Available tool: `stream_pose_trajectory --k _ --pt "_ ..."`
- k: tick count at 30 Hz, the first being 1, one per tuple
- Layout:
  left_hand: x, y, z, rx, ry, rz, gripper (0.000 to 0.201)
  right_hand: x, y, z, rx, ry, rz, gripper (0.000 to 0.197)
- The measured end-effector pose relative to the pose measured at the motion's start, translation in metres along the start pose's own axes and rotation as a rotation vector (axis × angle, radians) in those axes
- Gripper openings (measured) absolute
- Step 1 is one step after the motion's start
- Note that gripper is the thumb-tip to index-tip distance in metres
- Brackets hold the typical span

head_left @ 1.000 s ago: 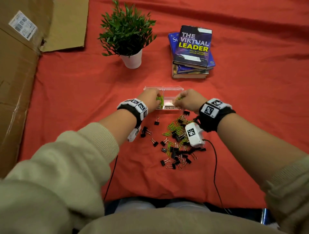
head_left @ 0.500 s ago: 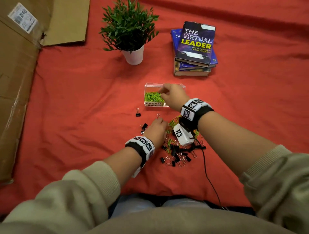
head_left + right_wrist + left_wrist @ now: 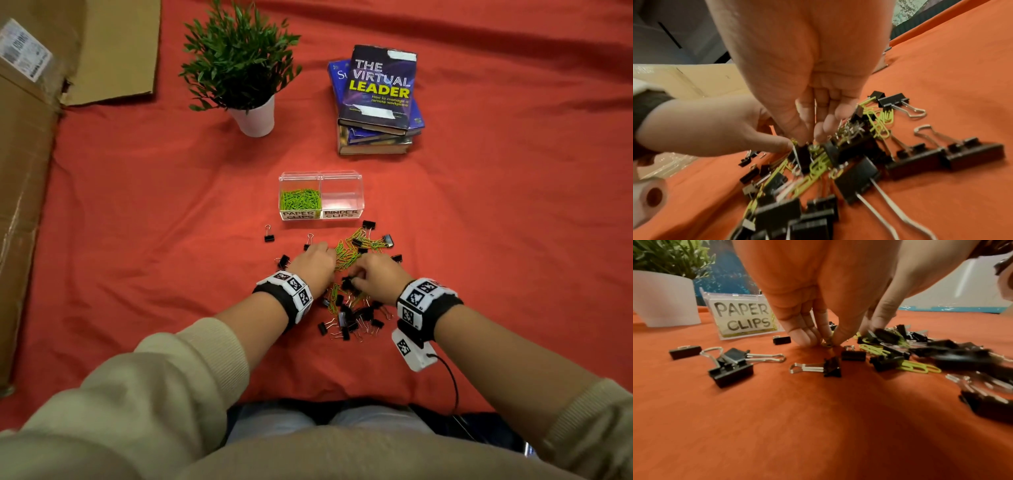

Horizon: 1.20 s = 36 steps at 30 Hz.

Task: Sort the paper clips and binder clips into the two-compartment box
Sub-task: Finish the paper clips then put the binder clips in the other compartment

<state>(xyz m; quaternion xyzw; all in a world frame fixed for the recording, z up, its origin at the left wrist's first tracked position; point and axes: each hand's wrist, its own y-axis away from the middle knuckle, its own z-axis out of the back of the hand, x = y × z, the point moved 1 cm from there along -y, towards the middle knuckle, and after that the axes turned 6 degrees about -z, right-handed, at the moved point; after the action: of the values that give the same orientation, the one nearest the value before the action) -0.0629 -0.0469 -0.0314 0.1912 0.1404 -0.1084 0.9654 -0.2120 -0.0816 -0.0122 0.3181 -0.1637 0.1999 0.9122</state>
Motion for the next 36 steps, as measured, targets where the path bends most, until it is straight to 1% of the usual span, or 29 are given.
stream_pose_trajectory --k 2,3,5,6,7,9,11,13,17,20,22,24,27,29,31,34,36 --pt "-0.001 0.0 0.001 0.004 0.017 -0.002 0.026 -0.001 -0.001 0.004 0.003 -0.019 0.002 0.017" --pt "-0.002 -0.001 0.001 0.003 0.018 -0.004 0.027 -0.002 -0.004 0.007 -0.034 -0.019 0.014 0.017" --pt "-0.003 0.0 0.002 0.006 0.018 0.001 0.027 -0.001 -0.015 0.014 -0.115 -0.013 0.044 0.023" --pt "-0.002 0.001 0.002 0.013 0.015 0.008 0.028 0.001 -0.02 0.016 -0.127 -0.008 0.067 0.03" --pt "-0.001 0.002 0.001 0.02 0.011 0.012 0.029 0.004 -0.026 0.017 -0.109 0.006 0.097 0.039" --pt "0.004 0.005 -0.001 0.023 0.004 0.011 0.032 0.011 -0.034 0.015 -0.025 0.084 0.164 0.056" --pt "0.009 0.009 -0.001 0.037 0.026 0.008 0.033 0.014 -0.038 0.011 0.031 0.191 0.226 0.064" --pt "0.014 0.014 0.002 0.038 0.086 0.026 0.028 0.012 -0.039 0.005 0.038 0.224 0.244 0.061" --pt "0.026 0.023 0.013 -0.08 0.348 0.17 0.004 0.007 -0.033 -0.004 -0.03 0.198 0.181 0.036" --pt "0.035 0.024 0.029 -0.172 0.495 0.225 0.011 0.006 -0.03 -0.012 -0.081 0.256 0.141 0.025" --pt "0.04 0.02 0.046 -0.218 0.512 0.233 0.011 0.007 -0.031 -0.014 -0.092 0.31 0.122 0.022" --pt "0.047 0.011 0.064 -0.256 0.499 0.241 0.01 0.01 -0.031 -0.014 -0.071 0.298 0.115 0.02" --pt "0.06 -0.007 0.087 -0.295 0.437 0.251 0.01 0.013 -0.032 -0.013 -0.058 0.202 0.091 0.017" --pt "0.067 -0.02 0.097 -0.283 0.365 0.252 0.009 0.014 -0.033 -0.008 -0.033 0.057 -0.002 0.01" --pt "0.072 -0.031 0.101 -0.247 0.284 0.25 0.011 0.014 -0.034 -0.001 0.014 -0.148 -0.106 0.005" --pt "0.075 -0.046 0.102 -0.152 0.196 0.245 0.023 0.014 -0.038 0.016 0.077 -0.443 -0.164 0.006" --pt "0.075 -0.051 0.1 -0.079 0.162 0.23 0.028 0.017 -0.041 0.033 0.127 -0.626 -0.187 0.006"
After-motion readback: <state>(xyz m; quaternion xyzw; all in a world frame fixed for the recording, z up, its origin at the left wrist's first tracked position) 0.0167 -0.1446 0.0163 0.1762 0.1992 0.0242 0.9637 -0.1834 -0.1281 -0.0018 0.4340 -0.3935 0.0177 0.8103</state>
